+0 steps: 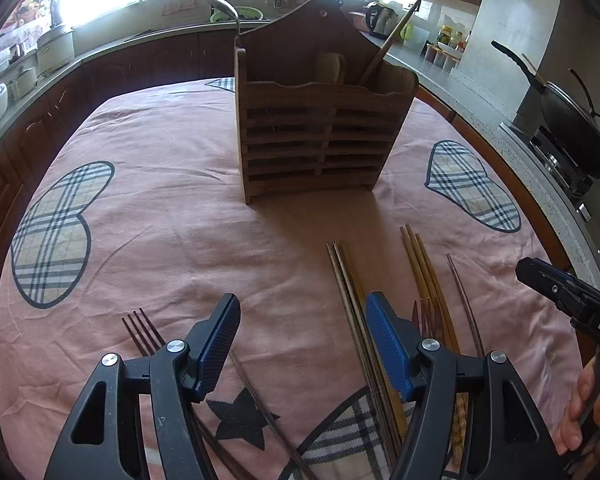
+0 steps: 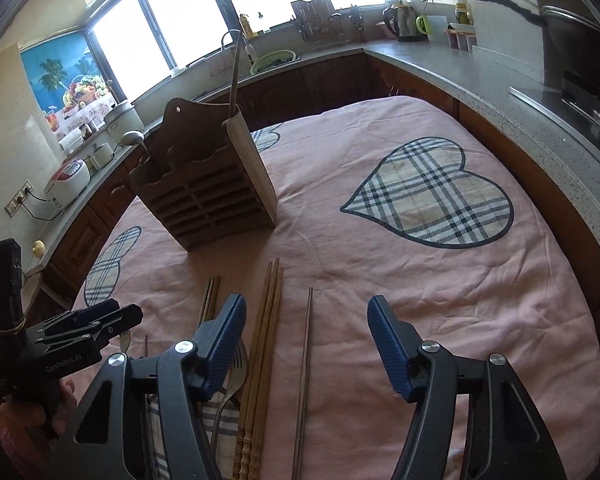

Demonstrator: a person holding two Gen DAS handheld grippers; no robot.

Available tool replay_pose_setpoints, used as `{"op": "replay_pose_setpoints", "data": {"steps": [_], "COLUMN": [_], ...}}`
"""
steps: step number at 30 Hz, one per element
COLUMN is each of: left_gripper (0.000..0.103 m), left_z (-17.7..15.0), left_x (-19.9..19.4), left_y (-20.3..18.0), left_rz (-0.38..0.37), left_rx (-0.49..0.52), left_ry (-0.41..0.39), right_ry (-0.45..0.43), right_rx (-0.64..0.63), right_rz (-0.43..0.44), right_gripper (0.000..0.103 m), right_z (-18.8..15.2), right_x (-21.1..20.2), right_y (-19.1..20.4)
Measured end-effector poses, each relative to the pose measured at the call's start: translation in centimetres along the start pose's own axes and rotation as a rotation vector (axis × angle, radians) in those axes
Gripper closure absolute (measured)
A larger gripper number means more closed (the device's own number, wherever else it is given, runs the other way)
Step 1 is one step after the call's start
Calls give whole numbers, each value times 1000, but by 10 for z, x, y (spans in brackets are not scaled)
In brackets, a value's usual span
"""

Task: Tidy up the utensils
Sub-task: 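Close the left tool on a thin metal chopstick while the right tool grasps a wooden chopstick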

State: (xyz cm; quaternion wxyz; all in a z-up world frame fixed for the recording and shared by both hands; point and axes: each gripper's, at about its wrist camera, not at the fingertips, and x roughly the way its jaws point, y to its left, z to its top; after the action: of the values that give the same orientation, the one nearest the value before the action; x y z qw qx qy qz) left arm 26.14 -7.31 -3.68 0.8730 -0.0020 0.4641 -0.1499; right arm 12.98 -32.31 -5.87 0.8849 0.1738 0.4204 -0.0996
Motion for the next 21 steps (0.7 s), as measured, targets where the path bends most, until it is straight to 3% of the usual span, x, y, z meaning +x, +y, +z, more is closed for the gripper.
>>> {"op": "replay_pose_setpoints", "data": {"steps": [3,6,11,21], "left_gripper": [47,48,58,58], "left_z": [8,13,18,27], "left_x": [21,41,74,93], "left_y": [-3,-7,-12,-17], "left_rz": [3,17,40,46], "left_rx": [6,17,36,67], "left_ry": [32,53,101,119], "right_ry": [37,59,87,165], "right_rx": [-4,-8,-16,-89], "right_rz": [-4,-6,-14,-52], "right_gripper": [59,59,65,82], "right_z": [-3,-4,-4,-7], "right_x": [11,20,30,57], "right_y": [-2,-3,-6,4]}}
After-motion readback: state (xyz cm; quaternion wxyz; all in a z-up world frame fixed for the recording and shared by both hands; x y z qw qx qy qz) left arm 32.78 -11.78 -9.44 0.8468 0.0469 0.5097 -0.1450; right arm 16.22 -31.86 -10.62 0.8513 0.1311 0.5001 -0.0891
